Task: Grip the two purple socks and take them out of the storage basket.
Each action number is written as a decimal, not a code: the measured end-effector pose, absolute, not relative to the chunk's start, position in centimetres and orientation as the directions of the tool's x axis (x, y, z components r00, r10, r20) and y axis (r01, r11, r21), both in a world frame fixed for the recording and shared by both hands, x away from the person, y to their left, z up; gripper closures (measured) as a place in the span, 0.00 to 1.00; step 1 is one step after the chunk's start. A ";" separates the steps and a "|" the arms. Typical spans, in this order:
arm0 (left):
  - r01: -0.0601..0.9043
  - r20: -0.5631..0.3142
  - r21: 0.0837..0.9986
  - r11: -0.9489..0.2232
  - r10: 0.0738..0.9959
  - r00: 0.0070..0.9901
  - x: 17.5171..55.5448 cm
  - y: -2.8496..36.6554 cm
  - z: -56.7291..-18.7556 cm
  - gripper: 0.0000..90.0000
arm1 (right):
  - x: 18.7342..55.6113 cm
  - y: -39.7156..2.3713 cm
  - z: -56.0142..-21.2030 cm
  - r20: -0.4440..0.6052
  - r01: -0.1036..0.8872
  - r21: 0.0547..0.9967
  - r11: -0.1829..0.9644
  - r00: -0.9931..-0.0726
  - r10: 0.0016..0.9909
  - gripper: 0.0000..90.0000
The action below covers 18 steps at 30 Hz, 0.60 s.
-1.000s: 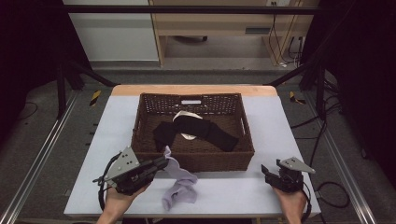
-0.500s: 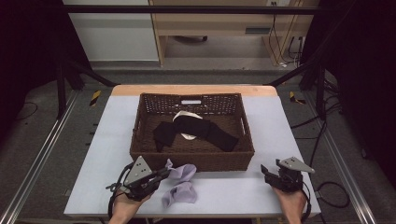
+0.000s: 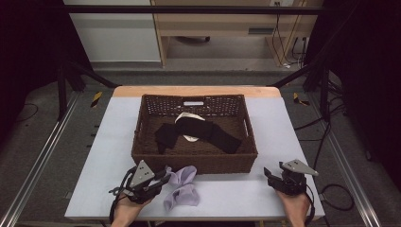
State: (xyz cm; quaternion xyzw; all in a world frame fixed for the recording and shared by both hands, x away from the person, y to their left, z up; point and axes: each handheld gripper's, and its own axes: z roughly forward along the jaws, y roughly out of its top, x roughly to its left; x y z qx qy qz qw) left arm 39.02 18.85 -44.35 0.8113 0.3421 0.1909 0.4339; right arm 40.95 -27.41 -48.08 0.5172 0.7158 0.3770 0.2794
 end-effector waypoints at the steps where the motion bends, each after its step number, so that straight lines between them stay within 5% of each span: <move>1: 0.395 0.018 0.832 -0.390 0.730 0.683 39.0 19.0 -44.4 0.73 | 41.0 -27.4 -48.1 -0.008 0.531 0.829 0.179 -0.307 0.952 0.38; 18: 0.478 0.002 0.830 -0.289 0.857 0.515 38.8 25.1 -44.9 0.44 | 40.9 -27.5 -48.2 -0.009 0.537 0.825 0.177 -0.300 0.954 0.36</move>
